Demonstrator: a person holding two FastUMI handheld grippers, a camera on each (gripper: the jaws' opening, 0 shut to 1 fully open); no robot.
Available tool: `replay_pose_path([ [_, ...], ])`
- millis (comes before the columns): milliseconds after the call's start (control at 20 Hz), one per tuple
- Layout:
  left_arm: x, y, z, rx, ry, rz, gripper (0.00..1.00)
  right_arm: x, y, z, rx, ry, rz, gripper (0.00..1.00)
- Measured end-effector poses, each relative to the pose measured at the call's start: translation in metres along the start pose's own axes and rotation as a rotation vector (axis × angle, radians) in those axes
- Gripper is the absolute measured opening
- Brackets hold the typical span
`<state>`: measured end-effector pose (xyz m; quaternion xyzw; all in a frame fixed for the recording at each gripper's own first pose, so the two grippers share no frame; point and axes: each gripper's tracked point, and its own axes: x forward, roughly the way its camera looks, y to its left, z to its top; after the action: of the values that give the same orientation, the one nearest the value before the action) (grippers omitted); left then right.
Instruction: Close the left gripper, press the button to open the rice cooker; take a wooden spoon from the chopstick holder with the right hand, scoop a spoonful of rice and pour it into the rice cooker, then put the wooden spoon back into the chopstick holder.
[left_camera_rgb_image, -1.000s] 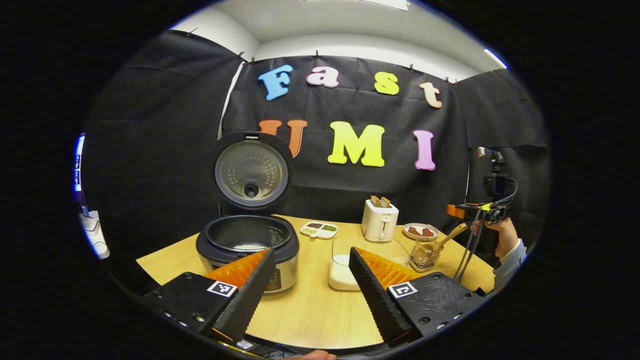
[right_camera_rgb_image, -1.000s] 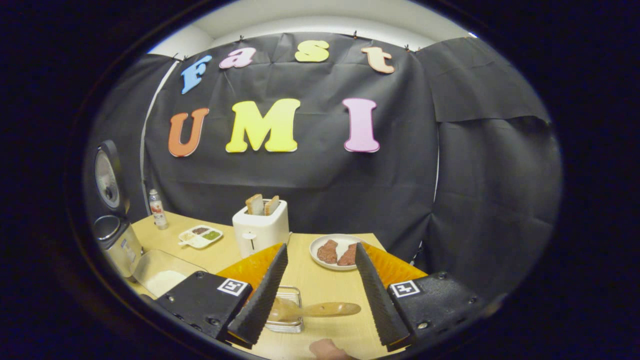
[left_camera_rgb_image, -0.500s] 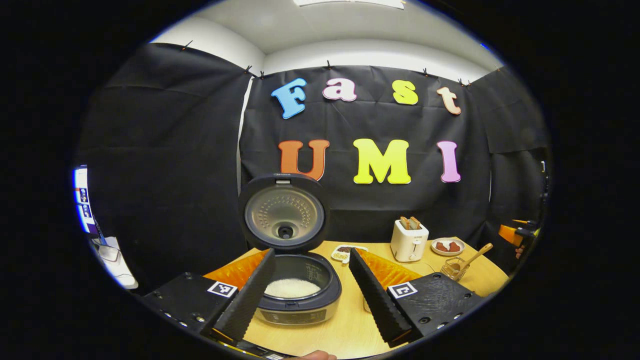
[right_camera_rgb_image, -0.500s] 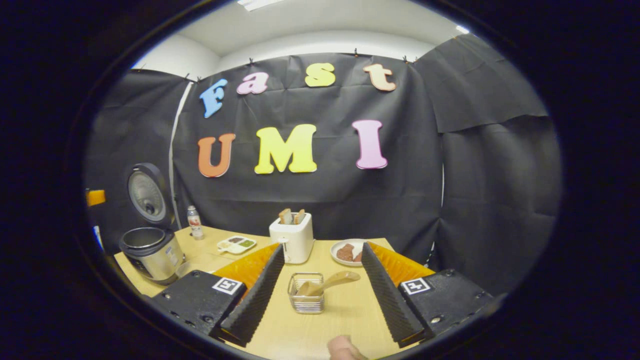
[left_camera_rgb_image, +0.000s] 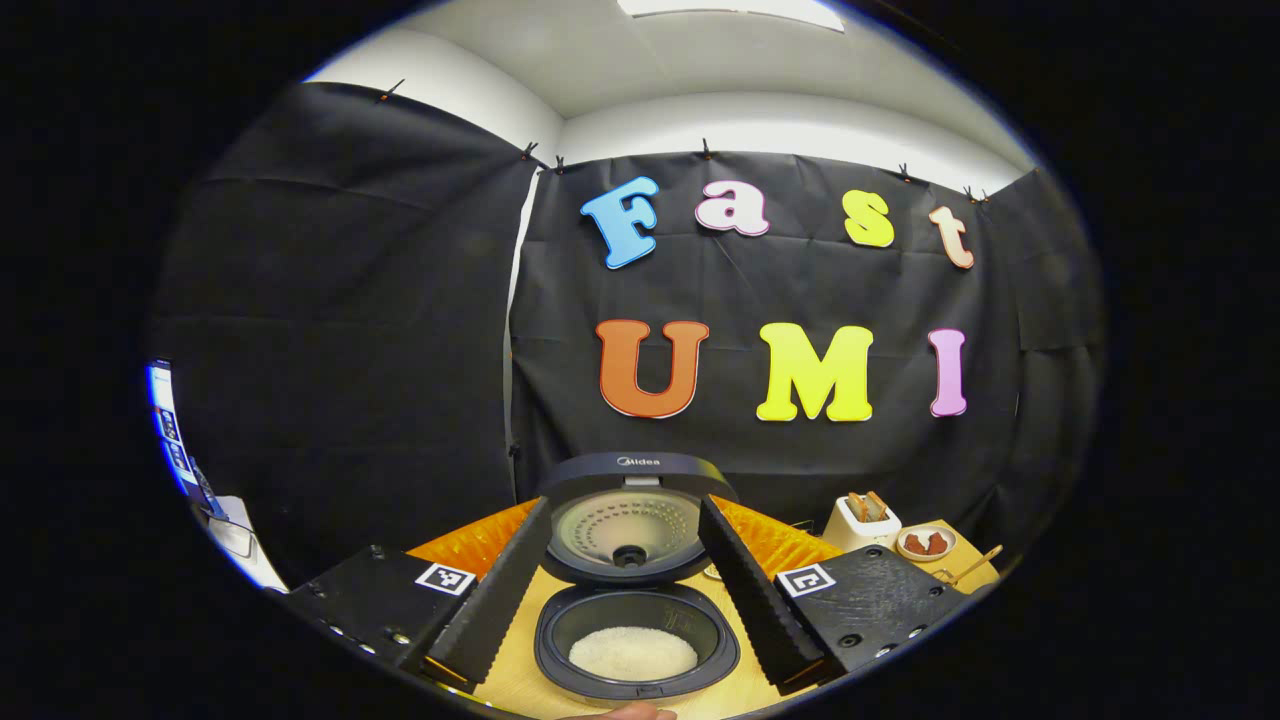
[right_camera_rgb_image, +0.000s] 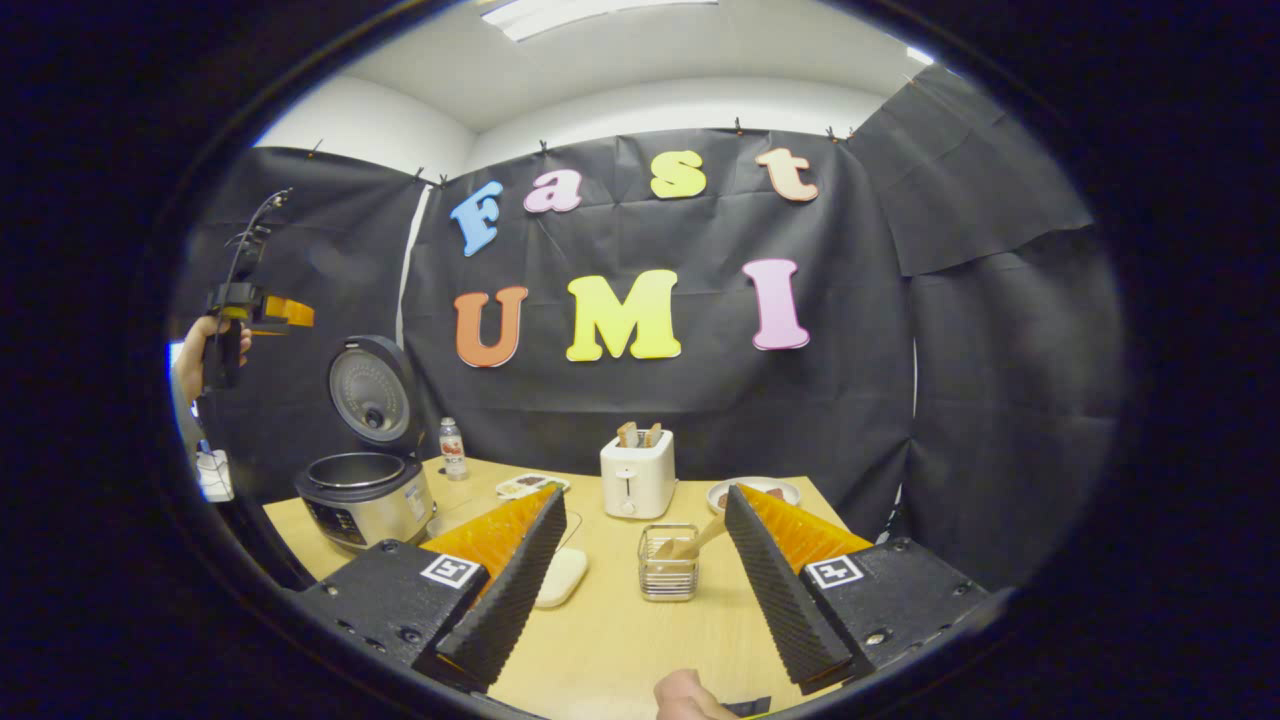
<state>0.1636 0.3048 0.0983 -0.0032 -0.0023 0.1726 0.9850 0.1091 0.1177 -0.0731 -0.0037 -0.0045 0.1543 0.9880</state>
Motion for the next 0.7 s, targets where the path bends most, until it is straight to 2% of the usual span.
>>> replay_pose_path([
  [200, 0.058, 0.006, 0.015, 0.0, -0.033, -0.013, 0.94, 0.003, 0.014, -0.011, -0.029, 0.01, 0.046, 1.0],
  [400, 0.117, 0.009, 0.021, -0.054, -0.059, -0.026, 0.94, 0.005, 0.022, -0.017, -0.061, 0.02, 0.067, 1.0],
  [550, 0.155, 0.022, 0.003, -0.067, -0.024, 0.013, 0.94, 0.007, 0.019, -0.019, -0.062, 0.019, 0.057, 1.0],
  [700, 0.172, 0.028, -0.013, -0.072, 0.029, 0.027, 0.95, 0.007, 0.011, -0.018, -0.05, 0.015, 0.027, 1.0],
])
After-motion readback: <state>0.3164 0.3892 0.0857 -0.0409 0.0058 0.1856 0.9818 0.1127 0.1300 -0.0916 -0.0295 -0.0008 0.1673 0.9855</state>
